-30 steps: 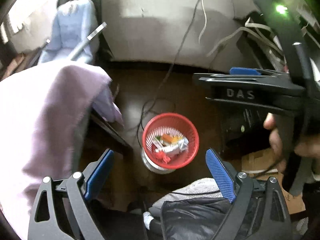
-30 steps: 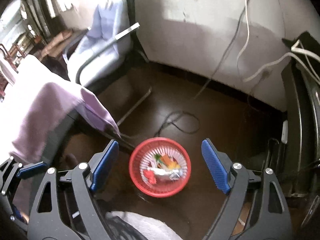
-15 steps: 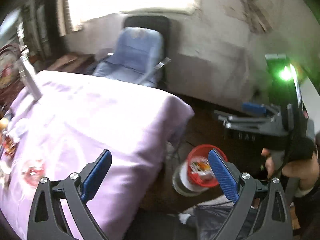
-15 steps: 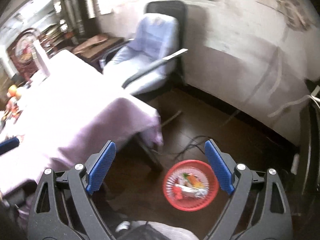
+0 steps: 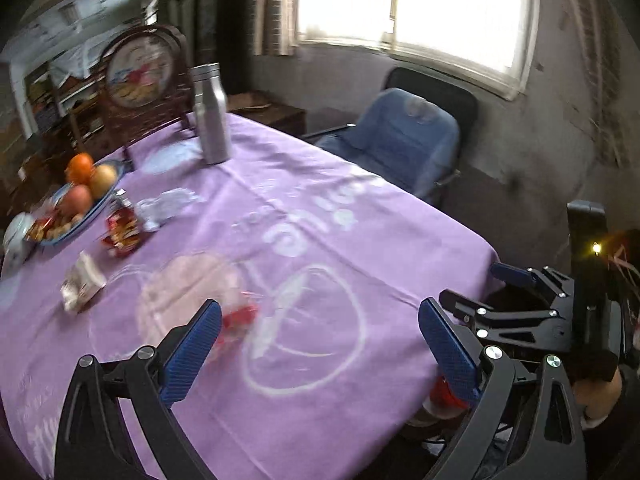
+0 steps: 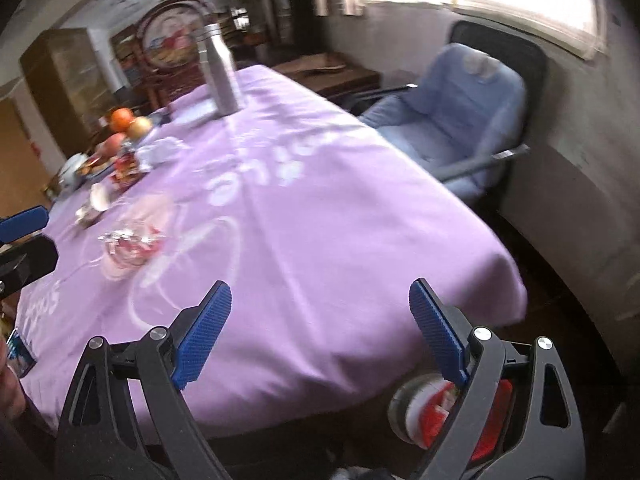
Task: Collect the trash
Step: 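Raise both tools back over the table, then grasp the clear red-printed plastic bag with the right gripper, then grasp the white paper cup rim with the left gripper, then carry the paper cup and plastic bag in both grippers over the red wastebasket, then open both grippers to drop the bag and cup into the basket, then raise both tools back over the table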
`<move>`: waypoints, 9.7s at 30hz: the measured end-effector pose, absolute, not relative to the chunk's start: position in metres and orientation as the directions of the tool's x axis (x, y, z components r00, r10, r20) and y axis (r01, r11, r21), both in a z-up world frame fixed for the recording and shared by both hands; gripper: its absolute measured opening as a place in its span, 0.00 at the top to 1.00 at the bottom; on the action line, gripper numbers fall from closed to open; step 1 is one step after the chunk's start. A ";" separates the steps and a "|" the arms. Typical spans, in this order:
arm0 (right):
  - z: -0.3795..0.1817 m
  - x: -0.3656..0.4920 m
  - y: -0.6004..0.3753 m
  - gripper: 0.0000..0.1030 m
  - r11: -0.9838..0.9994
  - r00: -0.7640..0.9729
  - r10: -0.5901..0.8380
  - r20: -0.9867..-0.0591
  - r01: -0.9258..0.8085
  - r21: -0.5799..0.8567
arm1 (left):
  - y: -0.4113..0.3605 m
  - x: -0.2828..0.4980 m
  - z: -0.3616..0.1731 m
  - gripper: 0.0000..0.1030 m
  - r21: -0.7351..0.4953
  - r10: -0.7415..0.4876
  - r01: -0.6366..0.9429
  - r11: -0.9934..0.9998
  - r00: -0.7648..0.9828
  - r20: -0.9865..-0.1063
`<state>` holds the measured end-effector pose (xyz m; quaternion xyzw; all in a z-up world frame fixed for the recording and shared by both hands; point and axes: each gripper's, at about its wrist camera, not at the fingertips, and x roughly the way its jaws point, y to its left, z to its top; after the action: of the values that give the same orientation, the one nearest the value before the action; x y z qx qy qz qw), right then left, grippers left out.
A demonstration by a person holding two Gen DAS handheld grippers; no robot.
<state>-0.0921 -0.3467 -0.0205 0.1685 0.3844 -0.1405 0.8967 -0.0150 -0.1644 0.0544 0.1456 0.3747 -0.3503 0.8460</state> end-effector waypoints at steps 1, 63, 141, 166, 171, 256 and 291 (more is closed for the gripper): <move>-0.020 -0.088 -0.342 0.15 0.911 0.669 -0.112 -0.735 0.365 0.194 | -0.161 -0.012 0.055 0.06 -0.025 -0.485 0.699 0.715 0.470 -0.737; -0.031 0.072 -0.220 0.68 0.982 0.633 0.180 -0.753 -0.070 0.175 | 0.031 0.249 -0.038 0.06 0.007 0.053 -0.117 0.993 0.395 -0.917; -0.014 -0.048 -0.273 0.67 0.976 0.697 0.079 -0.713 0.093 0.198 | -0.072 0.083 0.013 0.25 0.023 -0.160 0.306 0.952 0.561 -0.812; -0.017 -0.154 -0.340 0.67 0.940 0.726 -0.042 -0.686 0.261 0.218 | -0.191 -0.042 0.003 0.25 0.033 -0.348 0.663 0.748 0.434 -0.831; -0.025 -0.180 -0.359 0.67 0.927 0.708 -0.073 -0.702 0.308 0.215 | -0.217 -0.072 0.001 0.25 0.037 -0.389 0.733 0.680 0.403 -0.829; -0.263 -0.337 -0.558 0.30 0.329 0.378 0.036 -0.925 0.870 0.369 | -0.463 -0.215 -0.238 0.08 -0.201 -0.101 0.970 0.139 -0.188 -0.977; -0.006 -0.117 -0.422 0.19 0.837 0.615 -0.204 -0.761 0.513 0.190 | -0.238 0.019 0.030 0.08 -0.072 -0.444 0.679 0.730 0.391 -0.806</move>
<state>-0.1172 -0.4223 -0.0060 0.1991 0.3878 -0.2047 0.8764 0.0187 -0.2380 0.0304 0.1358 0.4337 -0.3411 0.8229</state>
